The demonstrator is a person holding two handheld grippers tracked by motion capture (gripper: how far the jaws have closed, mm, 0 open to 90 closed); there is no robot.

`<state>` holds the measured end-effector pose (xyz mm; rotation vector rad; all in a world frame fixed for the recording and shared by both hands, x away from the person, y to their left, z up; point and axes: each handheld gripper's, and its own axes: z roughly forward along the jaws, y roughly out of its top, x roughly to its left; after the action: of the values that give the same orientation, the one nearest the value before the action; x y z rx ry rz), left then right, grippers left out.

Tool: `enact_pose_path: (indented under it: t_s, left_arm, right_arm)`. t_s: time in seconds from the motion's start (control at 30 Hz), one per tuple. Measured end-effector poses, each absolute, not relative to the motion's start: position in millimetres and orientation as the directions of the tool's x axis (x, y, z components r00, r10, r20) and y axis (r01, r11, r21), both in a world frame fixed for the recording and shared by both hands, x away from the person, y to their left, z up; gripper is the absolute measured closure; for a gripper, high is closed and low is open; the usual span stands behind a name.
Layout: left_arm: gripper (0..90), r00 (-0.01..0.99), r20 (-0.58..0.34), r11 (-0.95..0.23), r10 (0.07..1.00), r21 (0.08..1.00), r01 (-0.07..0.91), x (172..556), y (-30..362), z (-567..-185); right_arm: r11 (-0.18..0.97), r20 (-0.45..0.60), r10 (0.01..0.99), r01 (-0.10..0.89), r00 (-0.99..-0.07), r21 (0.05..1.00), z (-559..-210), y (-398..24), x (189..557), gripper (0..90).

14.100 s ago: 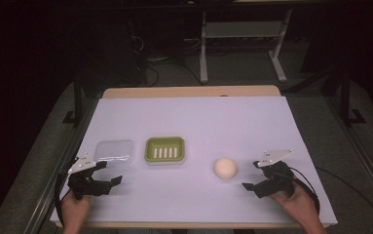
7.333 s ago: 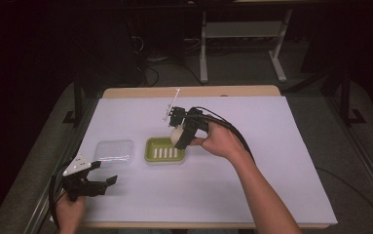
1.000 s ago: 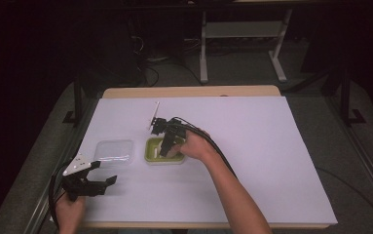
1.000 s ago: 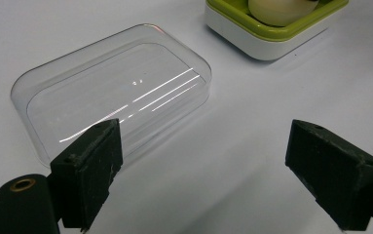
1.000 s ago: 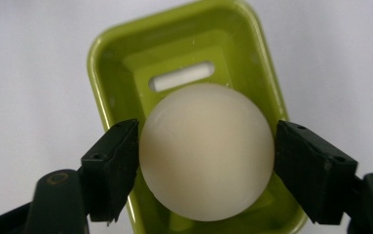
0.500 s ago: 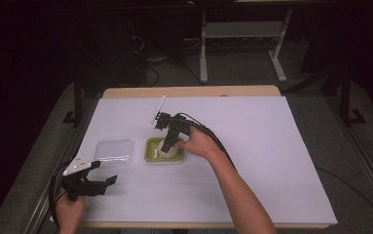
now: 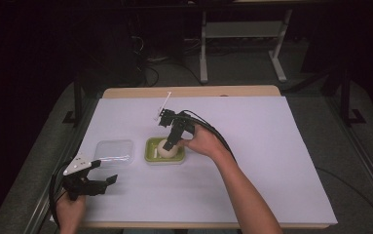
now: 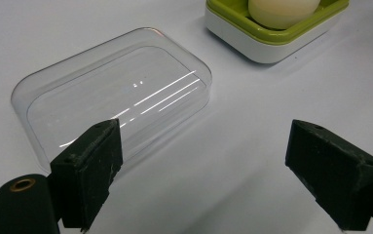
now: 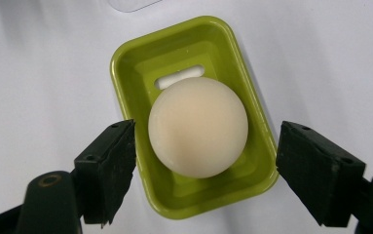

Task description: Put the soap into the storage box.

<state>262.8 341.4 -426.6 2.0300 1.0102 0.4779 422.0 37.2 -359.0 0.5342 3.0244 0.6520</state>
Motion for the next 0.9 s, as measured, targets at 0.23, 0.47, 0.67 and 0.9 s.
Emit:
enact_pose_path:
  t_s: [0.23, 0.47, 0.67, 0.9]
  left_arm:
    - [12.9, 0.608, -0.018, -0.358, 0.794, 0.794, 0.491, 263.7, 342.2, -427.1]
    - [12.9, 0.609, -0.015, -0.361, 0.793, 0.793, 0.49, 263.3, 341.2, -426.9]
    - [12.9, 0.608, -0.014, -0.36, 0.794, 0.795, 0.488, 263.1, 340.9, -427.1]
    - [12.9, 0.61, -0.013, -0.362, 0.793, 0.794, 0.488, 263.4, 340.7, -427.2]
  right_arm:
    - [0.842, 0.07, 0.336, 0.333, -0.939, 0.425, -352.5, 28.8, 421.6, 21.4]
    - [0.837, 0.065, 0.347, 0.34, -0.936, 0.428, -351.0, 19.5, 419.1, 21.4]
    - [0.832, 0.072, 0.354, 0.349, -0.932, 0.431, -352.7, 11.5, 417.8, 21.3]
    - [0.825, 0.075, 0.363, 0.358, -0.929, 0.438, -351.9, 1.9, 415.2, 21.5]
